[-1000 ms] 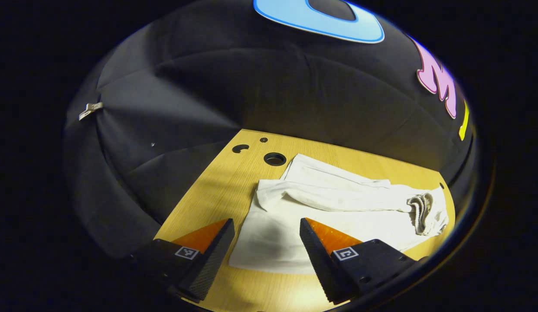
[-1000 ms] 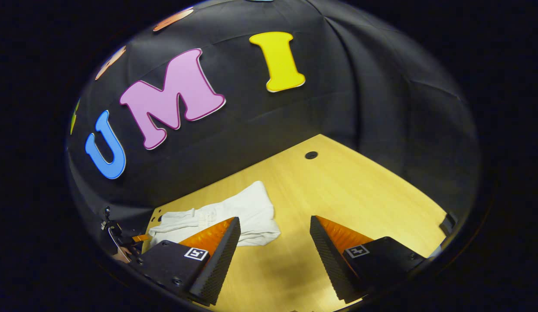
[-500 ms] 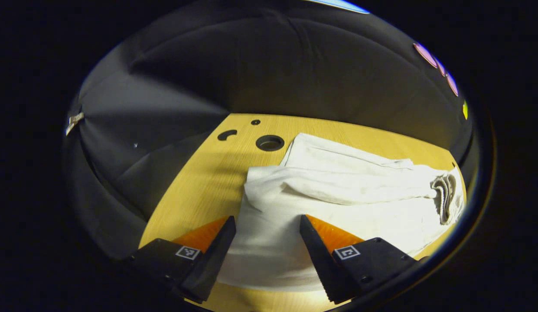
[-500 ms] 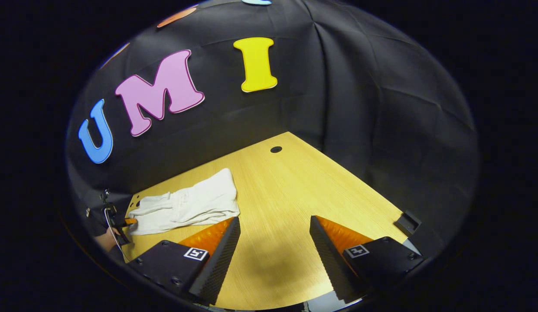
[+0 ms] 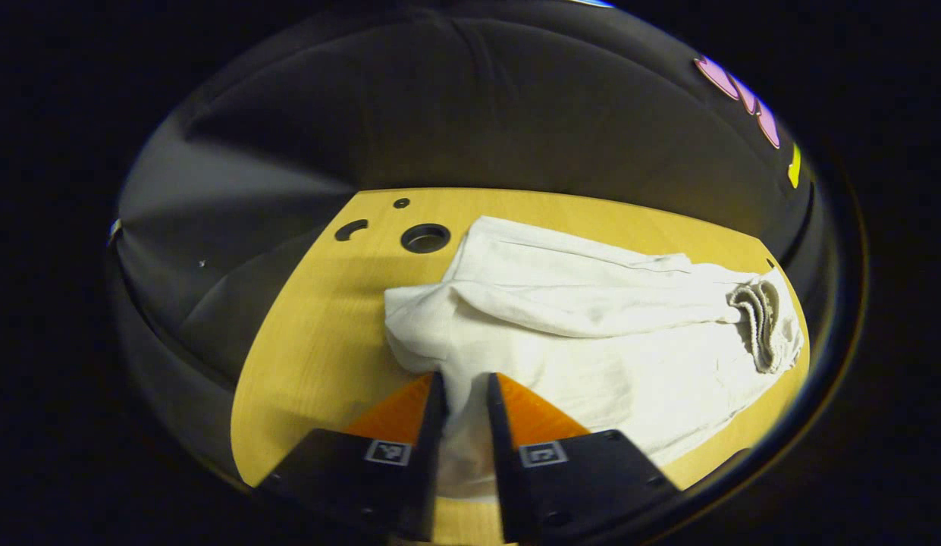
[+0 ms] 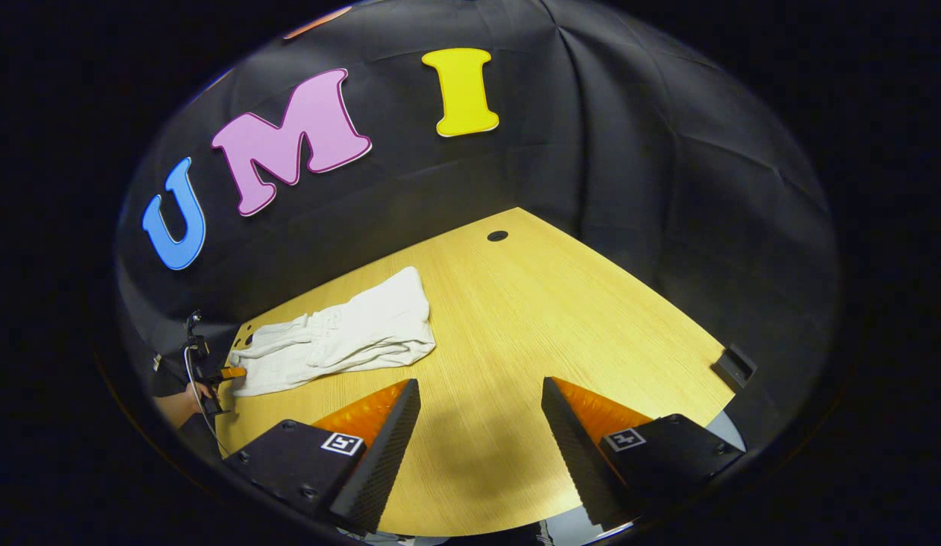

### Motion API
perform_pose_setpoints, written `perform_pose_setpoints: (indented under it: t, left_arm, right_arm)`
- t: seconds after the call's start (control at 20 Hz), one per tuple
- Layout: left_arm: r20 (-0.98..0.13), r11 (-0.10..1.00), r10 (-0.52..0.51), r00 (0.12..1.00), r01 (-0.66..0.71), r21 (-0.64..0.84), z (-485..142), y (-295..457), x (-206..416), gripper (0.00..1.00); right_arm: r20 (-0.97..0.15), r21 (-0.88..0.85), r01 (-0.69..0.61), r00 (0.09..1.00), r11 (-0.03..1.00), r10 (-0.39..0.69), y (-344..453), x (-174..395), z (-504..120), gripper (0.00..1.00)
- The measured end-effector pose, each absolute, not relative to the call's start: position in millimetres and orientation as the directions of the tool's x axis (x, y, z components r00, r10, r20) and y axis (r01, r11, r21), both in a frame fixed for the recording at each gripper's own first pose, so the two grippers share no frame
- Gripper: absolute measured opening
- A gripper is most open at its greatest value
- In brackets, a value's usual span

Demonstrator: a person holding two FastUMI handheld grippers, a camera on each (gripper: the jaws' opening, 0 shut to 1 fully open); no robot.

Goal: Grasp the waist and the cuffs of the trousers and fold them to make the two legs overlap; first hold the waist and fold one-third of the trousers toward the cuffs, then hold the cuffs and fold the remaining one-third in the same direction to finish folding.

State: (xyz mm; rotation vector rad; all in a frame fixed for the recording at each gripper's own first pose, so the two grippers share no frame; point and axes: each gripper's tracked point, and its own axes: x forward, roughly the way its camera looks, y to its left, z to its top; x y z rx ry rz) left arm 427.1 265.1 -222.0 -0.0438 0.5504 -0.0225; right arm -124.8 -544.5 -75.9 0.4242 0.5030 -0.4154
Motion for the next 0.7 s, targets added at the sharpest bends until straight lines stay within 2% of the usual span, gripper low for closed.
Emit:
perform_pose_setpoints:
  t: [0.1, 0.15, 0.2, 0.45, 0.55, 0.7]
  left_arm:
    - [-0.528, 1.000, -0.025, 0.849, 0.019, -0.017, -221, 261, 426, 0.19]
    - [-0.532, 1.000, -0.023, 0.847, 0.018, -0.016, -221, 259, 426, 0.17]
    - [-0.536, 1.000, -0.025, 0.844, 0.014, -0.024, -220, 257, 425, 0.10]
    - [-0.544, 0.997, -0.024, 0.839, -0.019, -0.074, -220, 245, 417, 0.06]
    - [-0.491, 0.990, -0.042, 0.870, -0.031, -0.140, -199, 233, 411, 0.06]
    - [-0.450, 0.989, -0.051, 0.892, -0.019, -0.149, -172, 224, 400, 0.06]
  right_arm:
    - [-0.538, 0.282, 0.473, 0.798, 0.835, -0.270, -544, -128, -75, 0.98]
    - [-0.537, 0.271, 0.469, 0.798, 0.840, -0.272, -545, -132, -74, 0.98]
    - [-0.535, 0.258, 0.468, 0.797, 0.845, -0.278, -547, -136, -73, 0.98]
    - [-0.523, 0.228, 0.439, 0.808, 0.869, -0.271, -549, -146, -69, 0.98]
    - [-0.510, 0.234, 0.423, 0.820, 0.876, -0.259, -547, -146, -67, 0.98]
    - [-0.507, 0.203, 0.390, 0.827, 0.898, -0.244, -552, -145, -73, 0.98]
